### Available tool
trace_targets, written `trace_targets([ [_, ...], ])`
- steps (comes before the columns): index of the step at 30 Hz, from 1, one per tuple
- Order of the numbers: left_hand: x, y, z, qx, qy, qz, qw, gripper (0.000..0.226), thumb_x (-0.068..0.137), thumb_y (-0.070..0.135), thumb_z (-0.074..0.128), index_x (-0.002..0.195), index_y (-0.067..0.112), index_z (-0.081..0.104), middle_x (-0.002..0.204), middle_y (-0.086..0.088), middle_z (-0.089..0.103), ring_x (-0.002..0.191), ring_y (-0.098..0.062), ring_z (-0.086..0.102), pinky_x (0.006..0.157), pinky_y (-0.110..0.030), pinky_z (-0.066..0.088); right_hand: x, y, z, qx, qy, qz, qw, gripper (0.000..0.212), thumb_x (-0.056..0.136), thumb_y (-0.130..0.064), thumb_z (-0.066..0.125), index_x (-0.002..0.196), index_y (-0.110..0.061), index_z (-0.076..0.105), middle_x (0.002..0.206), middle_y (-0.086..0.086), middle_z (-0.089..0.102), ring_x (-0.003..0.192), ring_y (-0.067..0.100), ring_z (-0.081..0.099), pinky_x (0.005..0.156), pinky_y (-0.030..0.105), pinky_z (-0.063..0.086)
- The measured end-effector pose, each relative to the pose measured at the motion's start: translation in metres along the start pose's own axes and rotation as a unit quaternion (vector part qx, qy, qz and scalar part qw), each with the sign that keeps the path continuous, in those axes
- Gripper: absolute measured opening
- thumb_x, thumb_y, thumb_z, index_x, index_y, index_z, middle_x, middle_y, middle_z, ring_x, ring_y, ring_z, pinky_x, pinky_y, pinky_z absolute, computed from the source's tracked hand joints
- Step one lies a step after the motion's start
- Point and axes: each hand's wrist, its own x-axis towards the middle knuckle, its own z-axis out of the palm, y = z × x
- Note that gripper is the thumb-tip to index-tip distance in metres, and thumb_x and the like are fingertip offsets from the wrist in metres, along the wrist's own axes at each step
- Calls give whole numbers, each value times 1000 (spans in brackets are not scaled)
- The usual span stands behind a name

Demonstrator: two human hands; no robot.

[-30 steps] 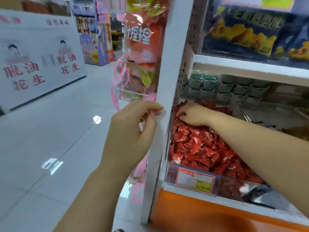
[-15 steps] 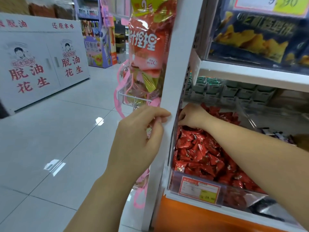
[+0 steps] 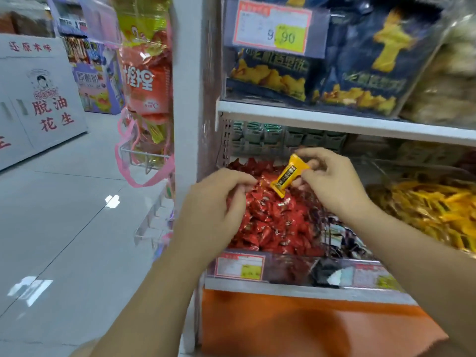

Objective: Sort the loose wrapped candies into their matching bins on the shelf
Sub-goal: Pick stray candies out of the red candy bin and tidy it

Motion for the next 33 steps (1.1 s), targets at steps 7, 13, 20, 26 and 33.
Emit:
trace_targets([
  [7,10,23,68,29,-177,-58,982,30,93,17,54,121,23,62,115,9,56,111,-8,52,92,-12,32,-31,32,-89,33,101,63,992,25,89,5,51,98,-16,62,61,-3,64,69,15,71,68,25,56],
  [13,15,48,113,38,-226,-53,972,33,94,19,54,126,23,58,131,4,49,124,-11,44,95,-9,21,-47,69,-165,-26,225,90,970,28,87,7,49,94,-18,60,59,-3,53,76,21,70,75,36,58],
  [20,15,51,127,61,-226,-52,971,30,94,22,55,123,27,60,129,9,47,116,-8,46,93,-15,28,-44,109,-221,-220,186,153,945,41,87,1,52,124,-15,60,122,8,63,110,25,60,98,33,44],
  [26,19,44,110,40,-179,-70,981,26,93,16,56,116,24,64,117,13,52,108,-4,49,92,-18,35,-48,82,-163,-230,132,46,963,29,92,-2,50,111,-15,67,110,0,62,92,10,56,78,11,35],
  [33,18,-8,64,57,-137,-190,971,25,90,9,58,109,24,67,112,1,66,104,-16,60,91,-32,47,-28,42,-59,-168,-95,-43,980,25,95,-16,53,115,-22,66,122,-7,60,106,7,53,85,8,32],
])
